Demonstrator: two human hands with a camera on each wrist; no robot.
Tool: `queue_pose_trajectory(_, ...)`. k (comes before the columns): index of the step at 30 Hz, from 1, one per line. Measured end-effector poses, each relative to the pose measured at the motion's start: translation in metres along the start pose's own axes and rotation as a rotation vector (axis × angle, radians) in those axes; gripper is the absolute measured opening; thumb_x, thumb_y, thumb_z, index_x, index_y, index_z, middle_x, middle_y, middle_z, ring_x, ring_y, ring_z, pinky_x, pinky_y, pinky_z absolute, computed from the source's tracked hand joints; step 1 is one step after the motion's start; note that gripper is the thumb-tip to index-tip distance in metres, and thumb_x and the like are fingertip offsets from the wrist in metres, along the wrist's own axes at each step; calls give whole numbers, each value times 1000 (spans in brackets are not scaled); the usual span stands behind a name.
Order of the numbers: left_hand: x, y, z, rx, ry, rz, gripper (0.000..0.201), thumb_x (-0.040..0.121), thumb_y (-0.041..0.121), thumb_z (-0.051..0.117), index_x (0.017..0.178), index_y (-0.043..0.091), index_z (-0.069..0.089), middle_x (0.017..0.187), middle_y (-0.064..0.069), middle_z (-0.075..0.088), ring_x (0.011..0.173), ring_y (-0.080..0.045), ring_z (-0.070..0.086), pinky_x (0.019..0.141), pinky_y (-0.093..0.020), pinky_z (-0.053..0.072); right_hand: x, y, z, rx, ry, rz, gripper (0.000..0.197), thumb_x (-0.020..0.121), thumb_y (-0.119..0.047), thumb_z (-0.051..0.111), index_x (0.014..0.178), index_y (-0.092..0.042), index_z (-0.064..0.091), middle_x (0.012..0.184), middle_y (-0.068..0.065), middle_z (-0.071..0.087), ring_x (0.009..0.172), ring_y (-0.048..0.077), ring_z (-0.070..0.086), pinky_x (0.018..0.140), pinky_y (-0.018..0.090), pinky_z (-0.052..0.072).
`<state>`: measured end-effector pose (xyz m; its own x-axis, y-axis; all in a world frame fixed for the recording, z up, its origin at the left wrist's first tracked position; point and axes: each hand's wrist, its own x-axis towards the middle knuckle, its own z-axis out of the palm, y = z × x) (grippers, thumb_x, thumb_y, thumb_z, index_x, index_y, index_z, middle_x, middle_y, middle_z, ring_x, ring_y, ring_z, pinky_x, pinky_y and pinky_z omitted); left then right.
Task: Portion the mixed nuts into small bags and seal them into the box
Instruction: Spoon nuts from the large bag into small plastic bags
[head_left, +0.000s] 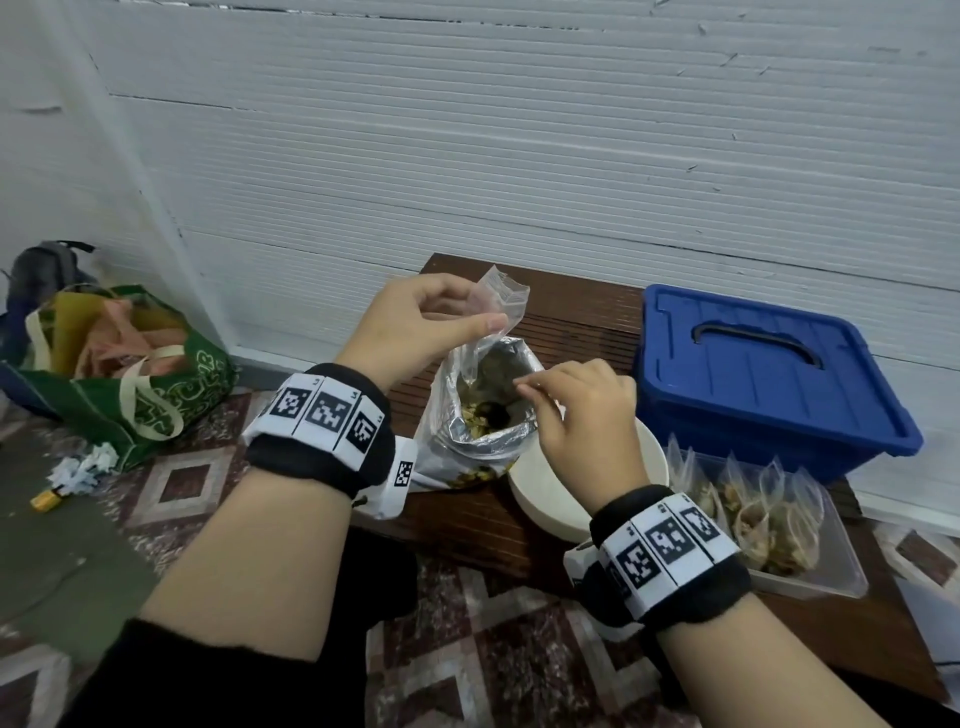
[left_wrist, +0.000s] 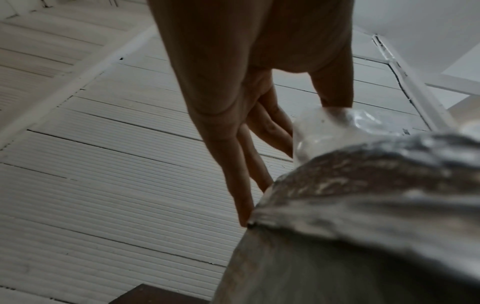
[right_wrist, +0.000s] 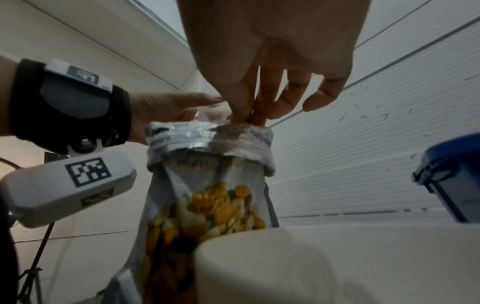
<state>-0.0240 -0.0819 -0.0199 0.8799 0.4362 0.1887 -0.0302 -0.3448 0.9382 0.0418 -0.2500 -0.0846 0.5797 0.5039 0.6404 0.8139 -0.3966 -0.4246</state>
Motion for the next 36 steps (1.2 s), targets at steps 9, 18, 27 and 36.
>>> queue_pose_trajectory(9,-1,4,-5,-33,26,20,28,61,38,78,86,28,69,82,12,73,82,-4,69,74,-21,55,14,-3,2,215,-48,306,20,92,-22,60,78,-13,72,71,0,64,79,22,54,80,51,44)
queue_pose_trajectory(18,-16,1,-39,162,-35,30,34,59,34,81,91,35,68,84,7,73,84,-12,70,79,-23,55,19,-9,6,80,-70,332,33,93,-25,58,62,-17,56,52,-12,40,70,21,47,77,44,43)
queue_pose_trajectory(27,-22,-14,-35,305,-156,26,43,59,33,86,99,35,69,90,13,70,80,8,64,67,-4,44,24,-14,8,258,-120,534,26,90,-28,62,71,-13,72,57,-4,62,79,26,60,90,52,45)
queue_pose_trajectory(36,-18,-14,-28,374,-149,79,37,67,46,79,101,35,69,95,19,67,81,11,57,67,-6,42,31,-10,-8,388,69,774,27,92,-20,59,68,-20,70,75,3,70,74,14,61,72,27,47)
